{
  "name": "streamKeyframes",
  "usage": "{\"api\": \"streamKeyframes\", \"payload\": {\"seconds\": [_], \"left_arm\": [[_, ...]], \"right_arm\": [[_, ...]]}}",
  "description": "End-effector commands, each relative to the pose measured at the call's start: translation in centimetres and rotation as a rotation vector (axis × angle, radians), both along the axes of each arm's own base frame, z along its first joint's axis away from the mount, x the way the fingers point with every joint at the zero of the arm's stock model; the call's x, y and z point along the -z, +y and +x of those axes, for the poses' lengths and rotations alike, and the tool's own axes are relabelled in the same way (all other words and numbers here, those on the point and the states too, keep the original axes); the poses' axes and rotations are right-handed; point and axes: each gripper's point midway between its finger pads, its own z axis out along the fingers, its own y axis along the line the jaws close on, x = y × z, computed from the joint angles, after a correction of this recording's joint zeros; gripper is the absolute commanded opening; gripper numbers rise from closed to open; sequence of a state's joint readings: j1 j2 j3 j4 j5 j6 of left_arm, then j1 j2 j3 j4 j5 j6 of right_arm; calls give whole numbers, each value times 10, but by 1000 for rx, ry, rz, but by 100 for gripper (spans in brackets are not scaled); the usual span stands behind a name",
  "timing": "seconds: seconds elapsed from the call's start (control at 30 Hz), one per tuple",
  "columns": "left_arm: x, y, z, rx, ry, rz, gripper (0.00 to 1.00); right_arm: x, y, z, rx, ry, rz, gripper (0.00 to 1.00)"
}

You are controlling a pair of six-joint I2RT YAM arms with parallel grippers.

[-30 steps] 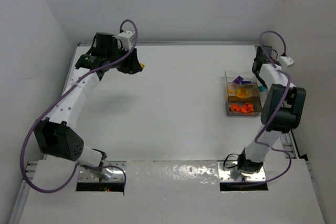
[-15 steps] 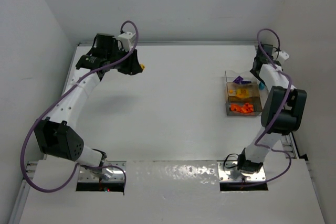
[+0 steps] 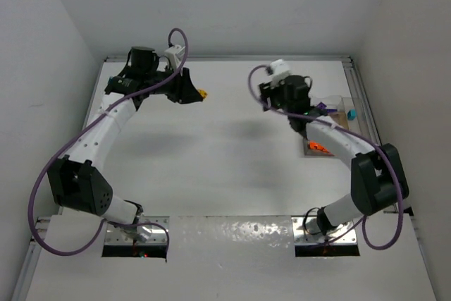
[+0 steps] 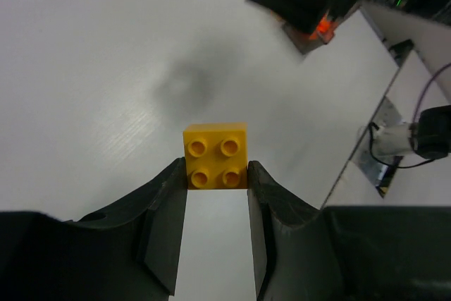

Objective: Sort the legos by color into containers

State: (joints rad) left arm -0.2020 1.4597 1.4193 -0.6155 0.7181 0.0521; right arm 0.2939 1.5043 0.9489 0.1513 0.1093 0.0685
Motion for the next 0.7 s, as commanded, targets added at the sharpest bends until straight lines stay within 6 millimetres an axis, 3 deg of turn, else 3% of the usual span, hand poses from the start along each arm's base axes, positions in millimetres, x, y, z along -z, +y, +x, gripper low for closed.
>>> {"api": "streamKeyframes", "payload": {"seconds": [0.0,0.03,0.13,0.3,0.53,0.67], "left_arm": [[-22,-21,-9,103,-1,-158,0],[-24,-22,-7,96,-10,-152,0],[-25,-19,0,68,-14,-131,0],[-28,-23,-1,72,2,-154,0],[-28,-22,2,49,5,-146,0],[-31,-23,2,56,-1,-151,0]], "right_arm": [[-53,108,-29,-476,-323,-33,63],[-81,125,-34,-517,-451,14,64],[-102,164,-55,-619,-543,88,64],[-114,216,-80,-769,-590,136,63],[-130,249,-106,-881,-633,186,60],[-133,254,-109,-894,-648,187,59]]}}
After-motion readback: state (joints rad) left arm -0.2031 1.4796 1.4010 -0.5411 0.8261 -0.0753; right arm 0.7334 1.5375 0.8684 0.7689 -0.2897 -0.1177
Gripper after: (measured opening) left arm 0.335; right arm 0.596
